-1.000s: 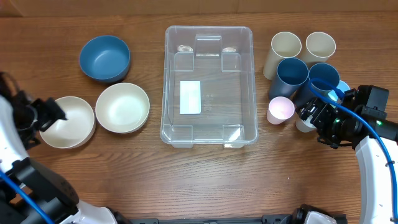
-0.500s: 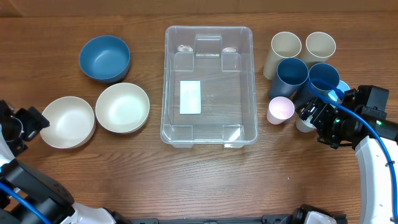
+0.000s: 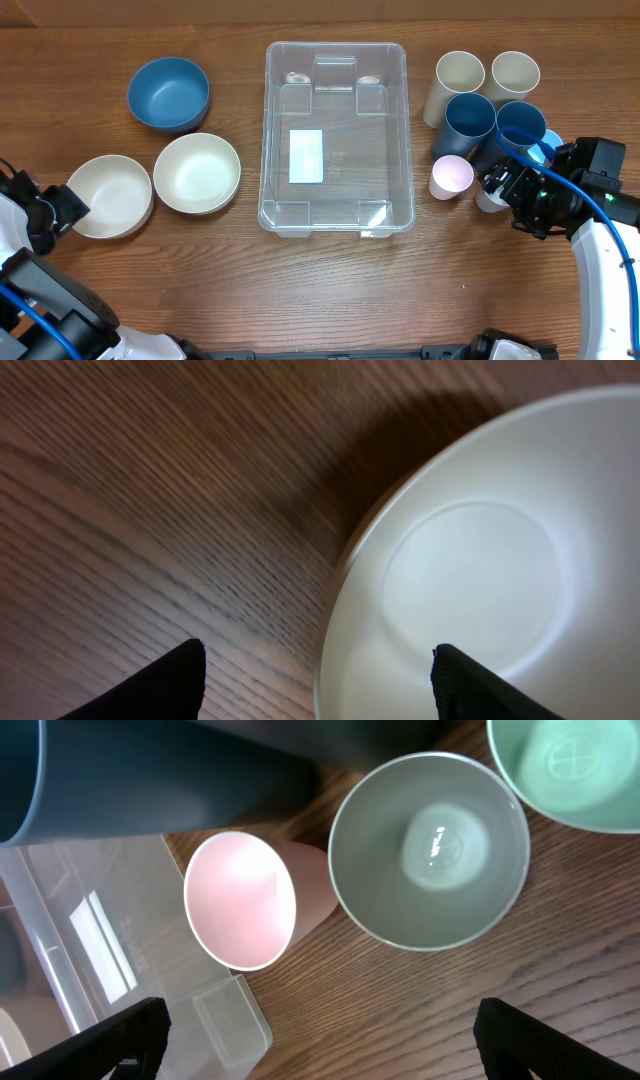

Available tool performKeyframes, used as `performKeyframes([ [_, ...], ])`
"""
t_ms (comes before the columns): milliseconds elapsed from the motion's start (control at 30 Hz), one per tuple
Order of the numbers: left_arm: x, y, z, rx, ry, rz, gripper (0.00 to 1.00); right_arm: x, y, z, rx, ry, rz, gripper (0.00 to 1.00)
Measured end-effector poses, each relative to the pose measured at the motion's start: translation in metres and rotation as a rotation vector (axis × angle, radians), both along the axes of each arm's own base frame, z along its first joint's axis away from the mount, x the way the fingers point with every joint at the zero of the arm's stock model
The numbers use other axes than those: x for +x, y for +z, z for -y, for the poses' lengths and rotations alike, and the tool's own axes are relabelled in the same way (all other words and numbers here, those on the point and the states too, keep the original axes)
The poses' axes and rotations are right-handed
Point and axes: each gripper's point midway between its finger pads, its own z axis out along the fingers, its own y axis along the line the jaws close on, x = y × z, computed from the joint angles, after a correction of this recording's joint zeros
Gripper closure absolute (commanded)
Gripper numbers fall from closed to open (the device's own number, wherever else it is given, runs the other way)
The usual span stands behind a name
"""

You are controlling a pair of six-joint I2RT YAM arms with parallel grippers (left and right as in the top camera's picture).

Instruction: Pack container

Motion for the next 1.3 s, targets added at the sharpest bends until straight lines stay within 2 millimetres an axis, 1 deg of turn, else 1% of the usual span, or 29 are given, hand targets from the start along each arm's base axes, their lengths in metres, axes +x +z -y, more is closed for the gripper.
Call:
performKeyframes([
  [67, -0.002, -0.007, 0.002, -0.006, 0.000, -0.007, 0.30, 0.000, 0.000, 0.001, -0.003, -0.001, 0.000, 0.00],
  [100, -0.003, -0.010, 0.003, -0.010, 0.000, -0.010, 0.33, 0.000, 0.000, 0.001, -0.004, -0.001, 0.000, 0.00],
  [133, -0.003, -0.014, 0.003, -0.015, 0.000, -0.014, 0.39, 0.000, 0.000, 0.001, -0.004, -0.002, 0.000, 0.00],
  [167, -0.003, -0.017, 0.003, -0.019, 0.000, -0.017, 0.41, 0.000, 0.000, 0.001, -0.004, -0.002, -0.001, 0.00],
  [200, -0.002, -0.019, 0.003, -0.024, -0.001, -0.018, 0.46, 0.000, 0.000, 0.001, -0.005, -0.002, 0.000, 0.00],
  [233, -0.001, -0.025, 0.004, -0.038, -0.006, -0.021, 0.50, 0.000, 0.000, 0.001, -0.005, -0.002, -0.001, 0.00],
  [300, 0.000, -0.031, 0.006, -0.056, -0.007, -0.023, 0.62, 0.000, 0.000, 0.001, -0.006, -0.002, -0.001, 0.00],
  [333, 0.001, -0.033, 0.006, -0.060, -0.015, -0.021, 0.65, 0.000, 0.000, 0.001, -0.006, -0.002, -0.001, 0.00],
  [433, 0.006, -0.034, 0.004, -0.054, -0.027, -0.002, 0.74, 0.000, 0.000, 0.001, -0.006, -0.003, -0.001, 0.00],
  [533, 0.013, -0.032, 0.003, -0.050, -0.048, 0.035, 0.90, 0.000, 0.000, 0.001, -0.006, -0.002, -0.001, 0.00],
  [600, 0.015, -0.031, 0.005, -0.057, -0.057, 0.044, 0.96, 0.000, 0.000, 0.001, -0.006, -0.003, -0.001, 0.00],
  [800, 0.017, -0.031, 0.010, -0.083, -0.071, 0.057, 0.96, 0.000, 0.000, 0.001, -0.006, -0.003, -0.001, 0.00],
  [967, 0.008, -0.031, 0.022, -0.136, -0.070, 0.023, 0.96, 0.000, 0.000, 0.001, -0.006, -0.002, -0.001, 0.00],
  [1033, 0.007, -0.027, 0.023, -0.145, -0.068, 0.012, 0.96, 0.000, 0.000, 0.001, -0.006, -0.003, -0.001, 0.00],
  [1100, 0.007, -0.015, 0.021, -0.138, -0.065, 0.016, 0.96, 0.000, 0.000, 0.001, -0.006, -0.002, -0.001, 0.00],
  [1167, 0.011, 0.005, 0.018, -0.111, -0.062, 0.038, 0.96, 0.000, 0.000, 0.001, -0.006, -0.003, -0.001, 0.00],
  [1233, 0.016, 0.033, 0.013, -0.067, -0.058, 0.083, 0.96, 0.000, 0.000, 0.001, -0.006, -0.003, -0.001, 0.00],
  [1267, 0.019, 0.053, 0.010, -0.035, -0.054, 0.118, 0.96, 0.000, 0.000, 0.001, -0.006, -0.003, -0.001, 0.00],
  [1300, 0.021, 0.068, 0.009, -0.012, -0.055, 0.148, 0.96, 0.000, 0.000, 0.001, -0.006, -0.002, -0.001, 0.00],
])
